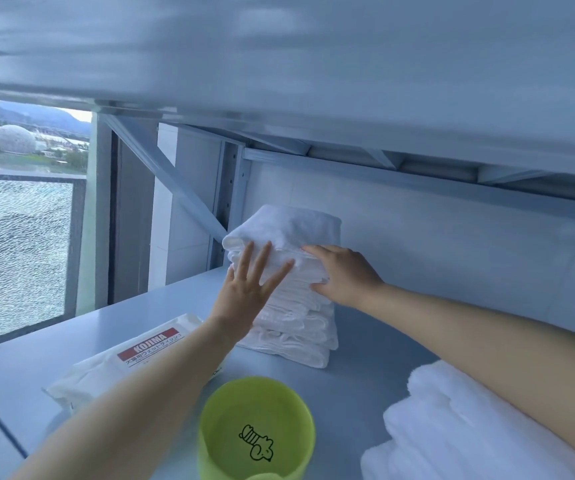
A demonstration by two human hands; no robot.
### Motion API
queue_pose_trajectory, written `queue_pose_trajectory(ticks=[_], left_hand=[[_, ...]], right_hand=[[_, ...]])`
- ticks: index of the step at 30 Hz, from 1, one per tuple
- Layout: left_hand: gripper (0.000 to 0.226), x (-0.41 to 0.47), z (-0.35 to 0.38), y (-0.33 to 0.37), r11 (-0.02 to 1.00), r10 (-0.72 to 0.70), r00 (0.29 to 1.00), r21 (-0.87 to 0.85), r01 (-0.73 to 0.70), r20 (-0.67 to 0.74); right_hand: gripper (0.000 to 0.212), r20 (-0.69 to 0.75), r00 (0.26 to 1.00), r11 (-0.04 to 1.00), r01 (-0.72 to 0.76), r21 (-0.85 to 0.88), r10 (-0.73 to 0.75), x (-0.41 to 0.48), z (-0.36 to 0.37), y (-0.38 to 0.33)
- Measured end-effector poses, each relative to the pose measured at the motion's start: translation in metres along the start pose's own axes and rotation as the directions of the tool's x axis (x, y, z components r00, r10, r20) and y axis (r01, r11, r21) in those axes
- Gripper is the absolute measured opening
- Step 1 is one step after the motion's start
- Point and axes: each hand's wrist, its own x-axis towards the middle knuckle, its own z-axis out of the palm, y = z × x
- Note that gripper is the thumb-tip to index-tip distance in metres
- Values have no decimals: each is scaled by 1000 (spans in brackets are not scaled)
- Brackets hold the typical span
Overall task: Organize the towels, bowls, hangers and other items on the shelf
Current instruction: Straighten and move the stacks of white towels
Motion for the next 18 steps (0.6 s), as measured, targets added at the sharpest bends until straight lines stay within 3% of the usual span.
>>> queue_pose_trajectory(ticks=[7, 13, 18], left_hand=[[111, 14, 8, -20, 999, -35, 999, -27, 36, 5], [115, 15, 2, -24, 998, -64, 997, 3, 64, 36], [109, 7, -6, -16, 973, -68, 998, -221, 70, 17]], right_hand=[[55, -81, 997, 996, 13, 89, -6, 4, 0, -6], [51, -45, 999, 994, 21, 111, -17, 4, 2, -2], [53, -10, 1000, 997, -1, 74, 1, 5, 0, -1]])
